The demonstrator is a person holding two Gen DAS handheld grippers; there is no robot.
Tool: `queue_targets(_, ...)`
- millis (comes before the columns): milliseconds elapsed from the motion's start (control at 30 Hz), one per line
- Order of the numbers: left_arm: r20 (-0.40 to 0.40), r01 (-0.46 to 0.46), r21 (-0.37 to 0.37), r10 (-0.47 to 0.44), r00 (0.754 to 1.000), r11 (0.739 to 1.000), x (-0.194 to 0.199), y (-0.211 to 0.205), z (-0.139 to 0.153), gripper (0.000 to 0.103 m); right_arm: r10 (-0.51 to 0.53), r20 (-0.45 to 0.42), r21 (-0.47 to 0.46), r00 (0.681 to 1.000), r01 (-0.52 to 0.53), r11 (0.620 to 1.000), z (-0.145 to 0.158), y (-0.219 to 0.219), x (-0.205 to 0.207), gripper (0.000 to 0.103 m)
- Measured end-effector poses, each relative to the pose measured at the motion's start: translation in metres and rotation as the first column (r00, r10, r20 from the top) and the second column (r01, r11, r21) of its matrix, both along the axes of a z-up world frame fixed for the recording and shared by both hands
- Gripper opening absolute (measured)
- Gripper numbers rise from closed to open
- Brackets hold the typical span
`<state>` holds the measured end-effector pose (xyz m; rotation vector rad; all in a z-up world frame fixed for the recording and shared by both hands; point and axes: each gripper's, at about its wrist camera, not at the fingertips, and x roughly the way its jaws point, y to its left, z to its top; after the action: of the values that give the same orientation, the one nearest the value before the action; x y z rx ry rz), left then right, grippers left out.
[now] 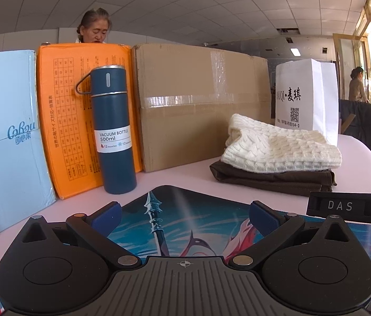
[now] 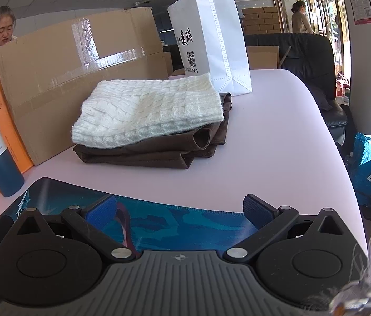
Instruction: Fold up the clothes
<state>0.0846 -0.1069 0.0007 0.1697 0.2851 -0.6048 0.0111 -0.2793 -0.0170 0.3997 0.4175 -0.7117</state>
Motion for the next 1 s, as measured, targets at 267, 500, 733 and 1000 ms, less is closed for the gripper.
queue_targets(267,0.021,0.014,0.027,-0.014,1.000,1.000,-0.0045,-0.0045,-0.0002,0.103,-0.001,-0.001,0.002,1.000,0.001,1.000,-0.0003,0.0004,-0.0003,0.103)
queue_targets(500,0.009,0.008,0.026,-0.009,1.000,1.000,-0.0023,-0.0039,-0.0007,0.103,-0.001,0.000,0.006,1.000,0.001,1.000,-0.0004,0.0001,-0.0003,0.103)
queue_targets(733,0.003,0.008,0.030,-0.008,1.000,1.000,-0.0012,-0.0043,-0.0011,0.103,0.003,0.001,0.008,1.000,-0.003,1.000,-0.0009,-0.0002,0.0001,0.103)
queue_targets(1000,0.002,0.012,0.034,-0.012,1.000,0.999,-0.0008,-0.0050,-0.0014,0.103,0.003,-0.001,0.010,1.000,-0.003,1.000,-0.0009,-0.0001,-0.0001,0.103)
